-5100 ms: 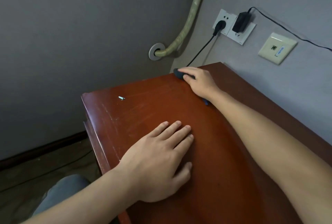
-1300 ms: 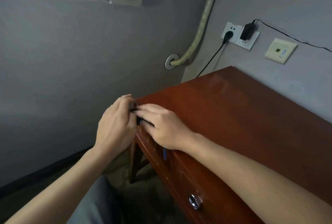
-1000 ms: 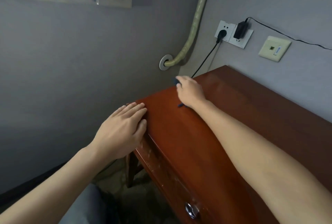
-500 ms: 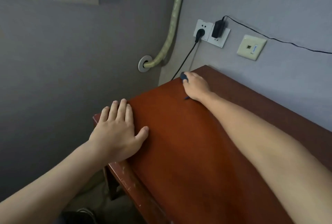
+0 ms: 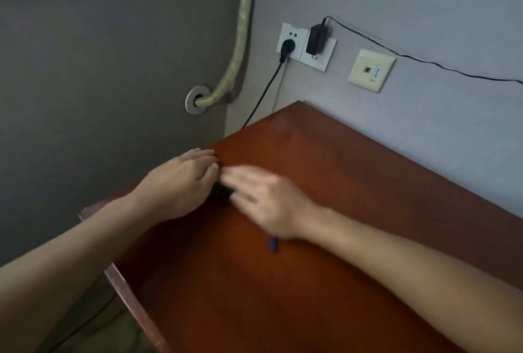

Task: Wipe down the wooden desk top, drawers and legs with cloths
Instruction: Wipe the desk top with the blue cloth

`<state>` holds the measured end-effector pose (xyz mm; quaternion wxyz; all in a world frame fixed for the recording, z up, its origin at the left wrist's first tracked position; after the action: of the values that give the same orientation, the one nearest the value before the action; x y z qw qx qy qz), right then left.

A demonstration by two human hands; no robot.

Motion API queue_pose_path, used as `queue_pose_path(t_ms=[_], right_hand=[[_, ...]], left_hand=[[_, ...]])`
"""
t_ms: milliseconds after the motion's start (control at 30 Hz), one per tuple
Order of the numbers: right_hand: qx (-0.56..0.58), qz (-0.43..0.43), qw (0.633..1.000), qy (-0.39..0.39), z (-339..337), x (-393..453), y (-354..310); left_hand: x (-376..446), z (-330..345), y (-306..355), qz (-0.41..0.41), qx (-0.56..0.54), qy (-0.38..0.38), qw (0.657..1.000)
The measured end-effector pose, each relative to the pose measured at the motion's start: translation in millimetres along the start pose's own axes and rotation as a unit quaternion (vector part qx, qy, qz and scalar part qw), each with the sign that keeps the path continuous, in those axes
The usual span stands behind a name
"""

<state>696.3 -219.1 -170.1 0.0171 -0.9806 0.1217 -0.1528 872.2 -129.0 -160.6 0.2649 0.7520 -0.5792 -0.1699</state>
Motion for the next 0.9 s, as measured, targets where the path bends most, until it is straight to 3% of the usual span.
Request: queue_pose_path(t_ms=[167,333,433,567,767,900], right_hand=[[-0.096,0.261,0.96,-0.017,-12.2,39.6,181.3],[-0.083,0.349,0.934,0.001,-6.2,92.5,260.1],[-0.061,0.339,0.939,-0.008,1.5,118.7,247.7],[-0.057,0.264,0.963,-0.022,12.2,118.2,181.5],[-0.036,0.198,0.979,-0.005,13.0,68.0,57.9],[-0.025,0.208,0.978,-0.01,4.7,17.5,5.4]], left_hand=[[23.1,27.9,1.7,0.021,0.173,-0.066,0.982],[25.5,28.6,1.3,0.025,0.169,-0.048,0.984],[26.6,27.6,2.8,0.023,0.173,-0.048,0.984],[26.0,25.7,4.7,0.021,0.162,-0.037,0.986],[15.5,24.5,9.8,0.022,0.141,-0.029,0.989],[-5.3,23.7,10.1,0.016,0.157,-0.064,0.985]])
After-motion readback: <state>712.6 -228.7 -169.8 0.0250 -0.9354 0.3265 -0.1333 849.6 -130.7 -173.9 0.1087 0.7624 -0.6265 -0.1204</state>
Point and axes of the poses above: each hand's wrist, its own x-axis towards the middle knuckle, its own z-axis out of the palm, y = z × x, the point moved 2 cm from there along x, towards the middle knuckle, and after that the axes turned 9 degrees about -x, right-handed, at the moved point
